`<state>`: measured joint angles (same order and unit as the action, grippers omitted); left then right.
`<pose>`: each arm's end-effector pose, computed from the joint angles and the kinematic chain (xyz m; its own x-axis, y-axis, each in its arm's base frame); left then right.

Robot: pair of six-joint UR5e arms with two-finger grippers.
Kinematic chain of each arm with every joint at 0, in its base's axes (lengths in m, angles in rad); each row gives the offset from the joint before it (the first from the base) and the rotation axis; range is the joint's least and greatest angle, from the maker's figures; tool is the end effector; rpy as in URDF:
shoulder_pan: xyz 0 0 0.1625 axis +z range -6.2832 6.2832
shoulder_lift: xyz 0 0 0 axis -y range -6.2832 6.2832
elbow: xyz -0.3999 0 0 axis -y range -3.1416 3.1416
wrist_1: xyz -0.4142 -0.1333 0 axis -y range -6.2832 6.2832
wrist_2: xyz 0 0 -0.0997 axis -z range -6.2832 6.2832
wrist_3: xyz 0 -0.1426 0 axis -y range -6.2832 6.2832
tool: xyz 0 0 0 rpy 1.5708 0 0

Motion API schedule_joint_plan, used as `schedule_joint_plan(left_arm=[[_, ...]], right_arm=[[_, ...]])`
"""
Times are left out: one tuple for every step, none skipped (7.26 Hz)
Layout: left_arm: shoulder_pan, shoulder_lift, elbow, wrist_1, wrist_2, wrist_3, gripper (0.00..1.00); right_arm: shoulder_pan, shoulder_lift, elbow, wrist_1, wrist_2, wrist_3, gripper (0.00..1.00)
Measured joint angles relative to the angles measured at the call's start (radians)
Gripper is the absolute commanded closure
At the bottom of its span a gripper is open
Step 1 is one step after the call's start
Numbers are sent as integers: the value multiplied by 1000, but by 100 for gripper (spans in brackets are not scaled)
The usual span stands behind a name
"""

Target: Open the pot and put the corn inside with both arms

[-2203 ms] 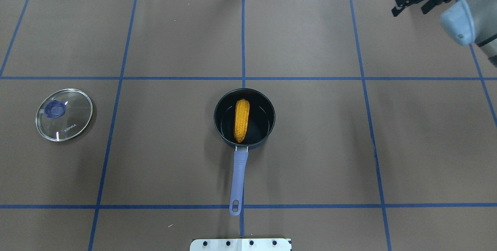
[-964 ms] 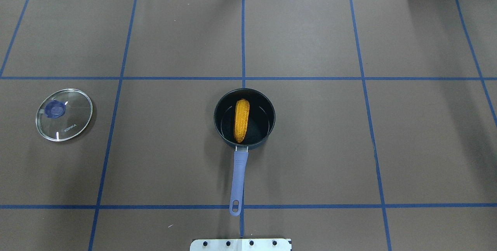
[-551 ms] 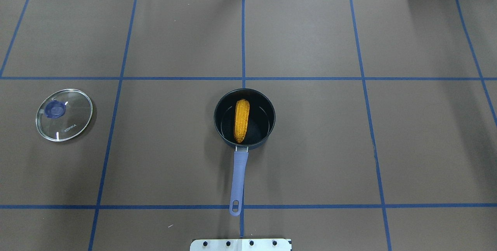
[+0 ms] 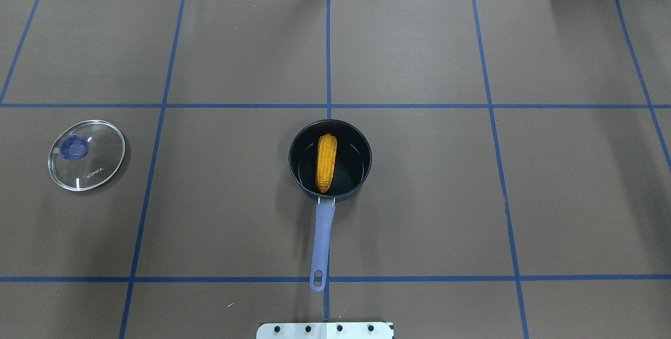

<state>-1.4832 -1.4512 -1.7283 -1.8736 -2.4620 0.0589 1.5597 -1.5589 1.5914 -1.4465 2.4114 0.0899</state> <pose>0.0206 -0.4902 0.5950 0.5974 0.3686 -0.7122 -0.1178 0.9188 0.3767 0.0212 -0.5323 0.6273 0.6640 -0.0346 0.7470 -0.0489 0.9948 0.0895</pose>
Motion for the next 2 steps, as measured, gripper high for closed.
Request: schedule_joint_plan(left_arm=[[0,0,-2,0,0,-1,2],[0,3,-4,0,0,-2,2]], right_arm=[[0,1,-3,0,1,0,0],[-1,1,-3,1,3,1,0]])
